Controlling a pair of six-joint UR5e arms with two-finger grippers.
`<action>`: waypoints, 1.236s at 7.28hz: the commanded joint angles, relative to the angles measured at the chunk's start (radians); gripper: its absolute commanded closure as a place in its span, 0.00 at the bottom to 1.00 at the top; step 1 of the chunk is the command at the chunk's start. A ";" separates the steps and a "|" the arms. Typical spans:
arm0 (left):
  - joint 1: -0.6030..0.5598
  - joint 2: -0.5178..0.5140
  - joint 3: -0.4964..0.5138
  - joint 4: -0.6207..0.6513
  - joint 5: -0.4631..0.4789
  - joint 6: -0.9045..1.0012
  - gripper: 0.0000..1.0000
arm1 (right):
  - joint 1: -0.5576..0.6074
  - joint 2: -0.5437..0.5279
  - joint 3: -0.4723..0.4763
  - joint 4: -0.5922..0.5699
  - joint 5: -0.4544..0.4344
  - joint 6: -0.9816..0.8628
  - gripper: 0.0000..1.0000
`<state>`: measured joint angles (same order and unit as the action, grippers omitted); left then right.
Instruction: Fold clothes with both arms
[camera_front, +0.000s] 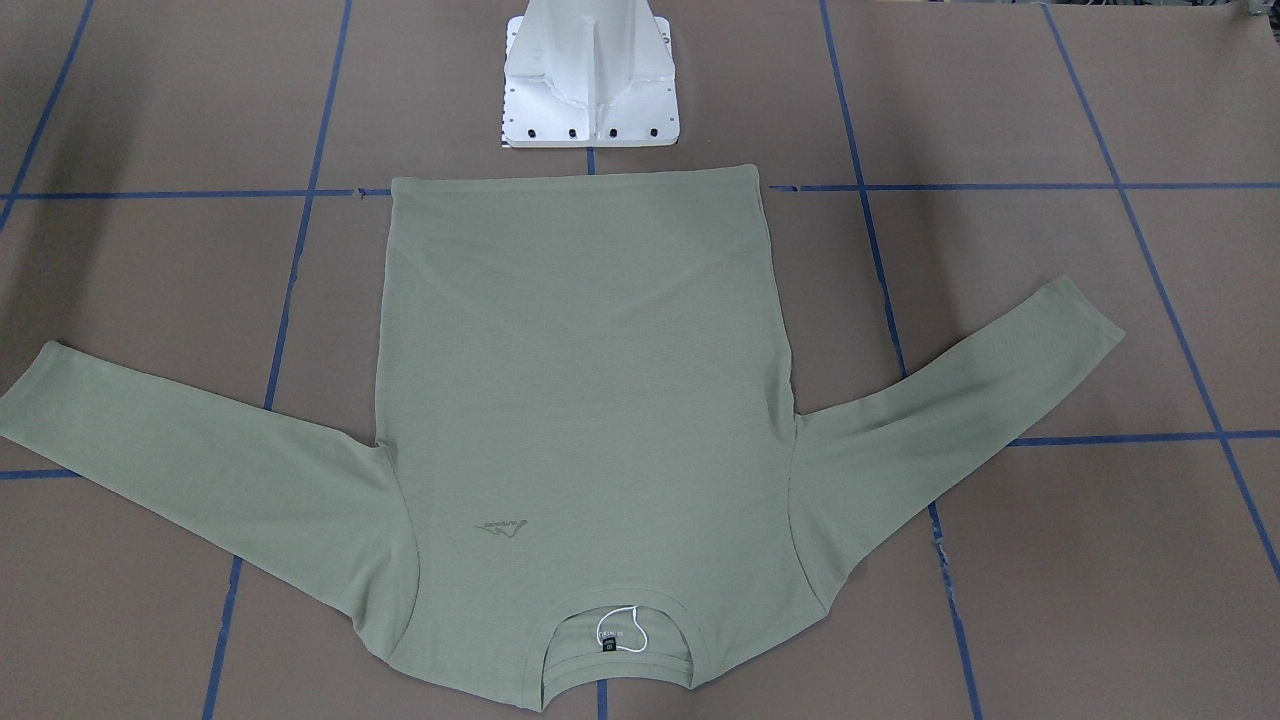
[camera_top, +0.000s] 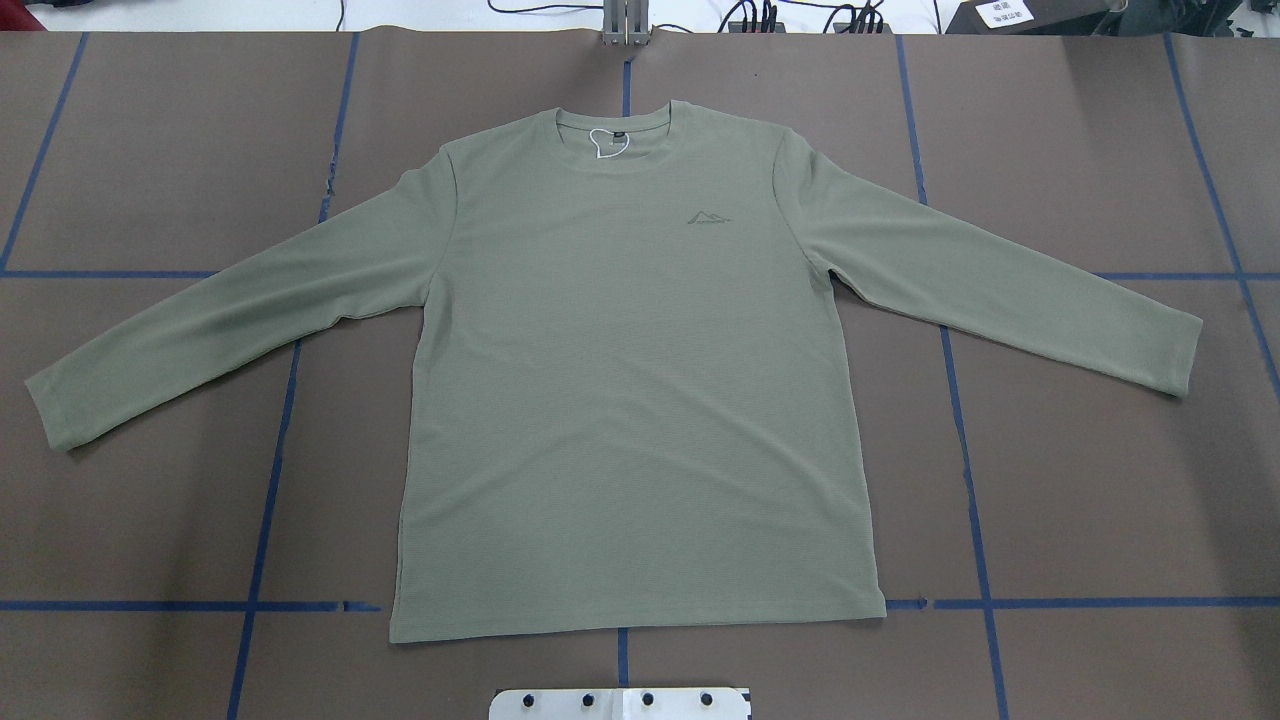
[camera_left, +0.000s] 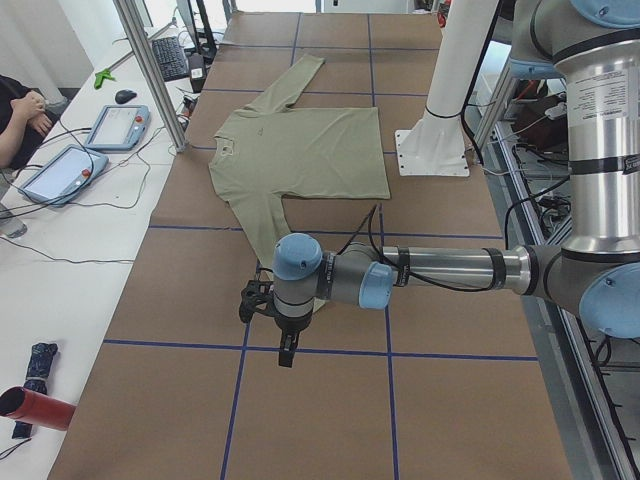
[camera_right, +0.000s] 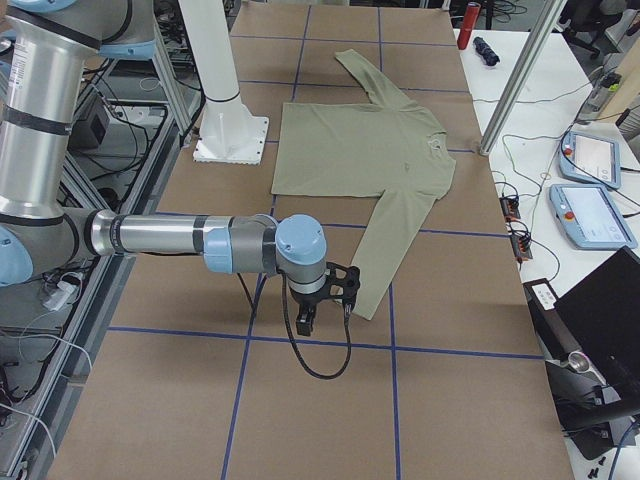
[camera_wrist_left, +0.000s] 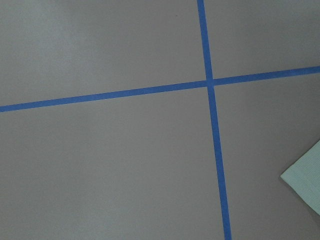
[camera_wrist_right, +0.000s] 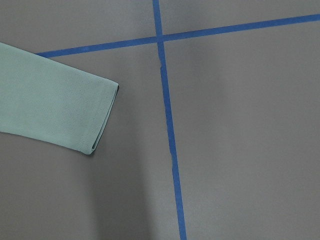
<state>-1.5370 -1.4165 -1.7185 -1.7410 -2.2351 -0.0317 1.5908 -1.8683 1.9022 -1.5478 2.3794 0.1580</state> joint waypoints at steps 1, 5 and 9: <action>0.000 0.002 -0.003 -0.002 -0.003 0.001 0.00 | -0.002 0.001 0.000 0.000 0.000 0.000 0.00; 0.008 -0.019 -0.004 -0.139 -0.003 0.001 0.00 | -0.057 0.040 -0.002 0.055 0.009 -0.002 0.00; 0.021 -0.059 0.002 -0.202 -0.104 -0.013 0.00 | -0.150 0.040 -0.026 0.096 0.011 -0.026 0.00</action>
<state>-1.5170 -1.4699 -1.7189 -1.9269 -2.2877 -0.0380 1.4812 -1.8217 1.8822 -1.4808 2.3923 0.1430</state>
